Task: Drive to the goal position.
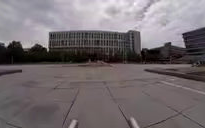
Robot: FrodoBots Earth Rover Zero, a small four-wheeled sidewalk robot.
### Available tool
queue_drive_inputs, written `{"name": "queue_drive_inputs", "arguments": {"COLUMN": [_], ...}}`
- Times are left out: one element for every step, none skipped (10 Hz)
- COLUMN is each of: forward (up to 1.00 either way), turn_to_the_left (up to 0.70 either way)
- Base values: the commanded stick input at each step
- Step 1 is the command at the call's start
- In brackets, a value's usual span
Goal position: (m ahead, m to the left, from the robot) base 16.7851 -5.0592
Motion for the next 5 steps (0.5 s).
{"name": "queue_drive_inputs", "arguments": {"forward": [0.7,0.7,0.7,0.7,0.7], "turn_to_the_left": [-0.26,-0.35,-0.35,-0.34,-0.17]}}
